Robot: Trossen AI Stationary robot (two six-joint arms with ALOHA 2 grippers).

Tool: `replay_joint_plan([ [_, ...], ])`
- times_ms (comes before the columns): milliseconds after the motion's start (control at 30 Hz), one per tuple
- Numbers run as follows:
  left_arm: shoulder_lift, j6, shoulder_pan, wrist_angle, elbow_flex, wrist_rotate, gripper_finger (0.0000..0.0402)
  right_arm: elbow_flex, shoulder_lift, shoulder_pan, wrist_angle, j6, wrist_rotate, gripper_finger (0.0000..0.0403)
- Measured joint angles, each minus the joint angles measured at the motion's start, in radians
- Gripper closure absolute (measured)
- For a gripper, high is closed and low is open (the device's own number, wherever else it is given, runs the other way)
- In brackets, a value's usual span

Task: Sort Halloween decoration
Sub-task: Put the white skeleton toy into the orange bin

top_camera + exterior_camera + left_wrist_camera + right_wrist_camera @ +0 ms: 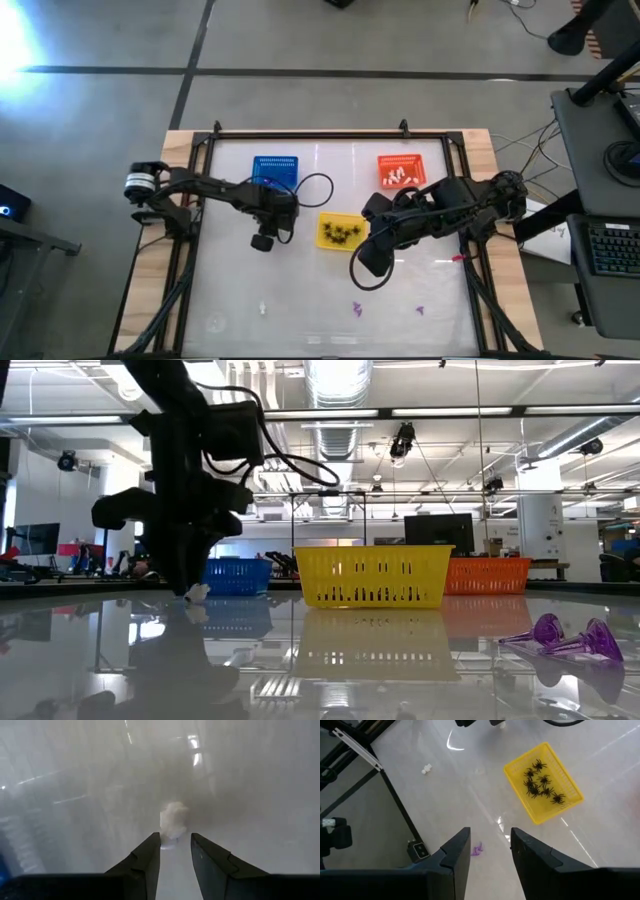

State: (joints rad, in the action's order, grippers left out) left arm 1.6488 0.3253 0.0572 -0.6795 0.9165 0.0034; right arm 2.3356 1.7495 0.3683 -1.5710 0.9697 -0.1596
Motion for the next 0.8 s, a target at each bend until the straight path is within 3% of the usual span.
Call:
replay_joint_plan([
  [300,0.064,-0.030,0.000,0.010,0.005,0.009,0.0310,0.000,0.000,0.000,0.000,-0.001,0.000,0.0272],
  [600,0.052,-0.105,0.000,0.001,0.023,0.008,0.0313,0.000,0.000,0.000,0.000,-0.027,0.000,0.0275],
  [800,0.052,-0.102,0.001,0.009,0.033,0.008,0.0368,0.000,0.000,0.000,0.000,-0.027,0.000,0.0275],
])
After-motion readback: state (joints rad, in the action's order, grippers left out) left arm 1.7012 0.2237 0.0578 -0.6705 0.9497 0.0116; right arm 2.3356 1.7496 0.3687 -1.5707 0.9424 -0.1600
